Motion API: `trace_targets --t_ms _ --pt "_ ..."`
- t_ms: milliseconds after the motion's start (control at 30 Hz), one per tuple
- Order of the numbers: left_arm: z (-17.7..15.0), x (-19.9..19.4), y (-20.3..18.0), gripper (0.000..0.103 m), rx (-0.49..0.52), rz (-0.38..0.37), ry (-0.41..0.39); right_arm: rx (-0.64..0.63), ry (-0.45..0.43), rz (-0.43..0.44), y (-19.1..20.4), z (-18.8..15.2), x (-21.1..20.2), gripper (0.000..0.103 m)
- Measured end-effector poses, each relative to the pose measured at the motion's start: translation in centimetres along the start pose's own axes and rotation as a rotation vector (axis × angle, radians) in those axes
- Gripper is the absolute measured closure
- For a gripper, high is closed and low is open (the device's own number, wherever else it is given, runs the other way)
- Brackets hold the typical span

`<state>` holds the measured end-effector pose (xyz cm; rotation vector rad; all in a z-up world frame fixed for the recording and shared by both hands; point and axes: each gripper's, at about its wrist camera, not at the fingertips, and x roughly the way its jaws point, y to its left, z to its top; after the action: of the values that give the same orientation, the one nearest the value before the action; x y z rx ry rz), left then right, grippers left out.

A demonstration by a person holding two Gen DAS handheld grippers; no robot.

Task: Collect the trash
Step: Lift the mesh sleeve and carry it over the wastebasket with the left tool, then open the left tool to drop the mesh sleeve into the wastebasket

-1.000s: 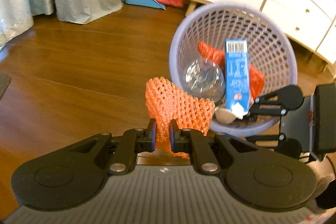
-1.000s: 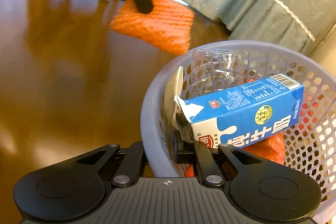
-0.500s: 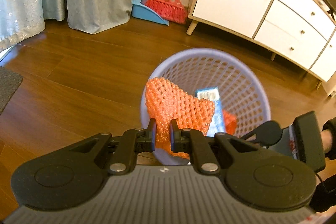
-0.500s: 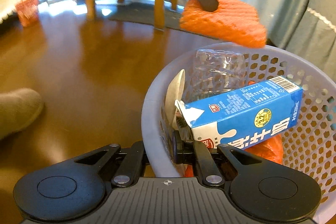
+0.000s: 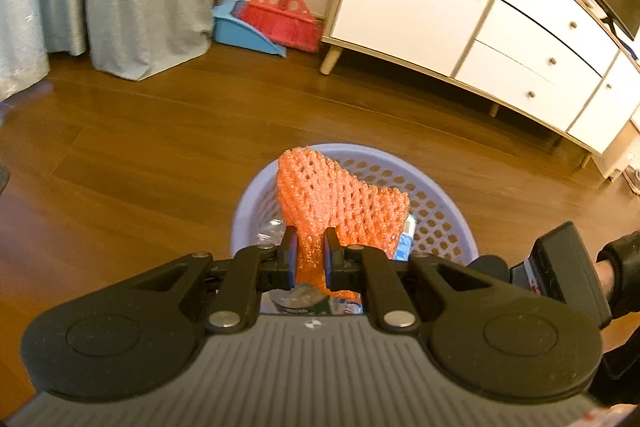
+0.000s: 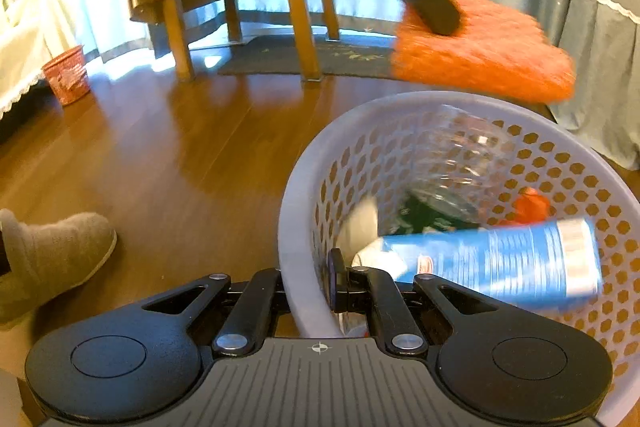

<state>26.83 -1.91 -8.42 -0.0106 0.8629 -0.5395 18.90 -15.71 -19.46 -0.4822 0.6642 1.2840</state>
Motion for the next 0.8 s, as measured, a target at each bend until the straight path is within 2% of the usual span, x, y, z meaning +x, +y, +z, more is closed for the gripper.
trace_targets --t_ms 133,200,267,333,367,433,500,700,800 --pt "0.5 1.7 -1.8 0.094 0.040 -0.019 0.019 -0.004 0.005 -0.030 0.1 -0.8 -0.4 0.099" --pt "0.5 2.7 -2.7 0.094 0.063 -0.024 0.037 -0.014 0.005 -0.052 0.1 -1.2 -1.1 0.088" --pt "0.3 3.7 -3.4 0.094 0.083 -0.021 0.055 -0.005 0.004 -0.076 0.0 -1.7 -1.6 0.065" --pt "-0.1 5.0 -3.8 0.091 0.097 -0.012 0.091 0.008 0.001 -0.085 -0.2 -2.2 -2.2 0.058" --pt "-0.4 5.6 -3.8 0.089 0.096 -0.002 0.106 0.010 -0.001 -0.090 -0.3 -2.4 -2.5 0.058" --pt "-0.9 6.2 -3.8 0.075 0.086 -0.003 0.121 0.021 -0.015 -0.101 -0.4 -2.8 -3.2 0.057" --pt "-1.3 6.0 -3.6 0.071 0.071 0.000 0.114 0.033 -0.024 -0.108 -0.5 -2.9 -3.7 0.057" --pt "-2.2 4.2 -2.8 0.070 0.032 0.034 0.102 0.050 -0.031 -0.119 -0.5 -3.2 -5.3 0.057" --pt "-2.3 3.0 -2.3 0.064 0.014 0.062 0.097 0.051 -0.017 -0.138 -0.3 -3.4 -6.3 0.057"
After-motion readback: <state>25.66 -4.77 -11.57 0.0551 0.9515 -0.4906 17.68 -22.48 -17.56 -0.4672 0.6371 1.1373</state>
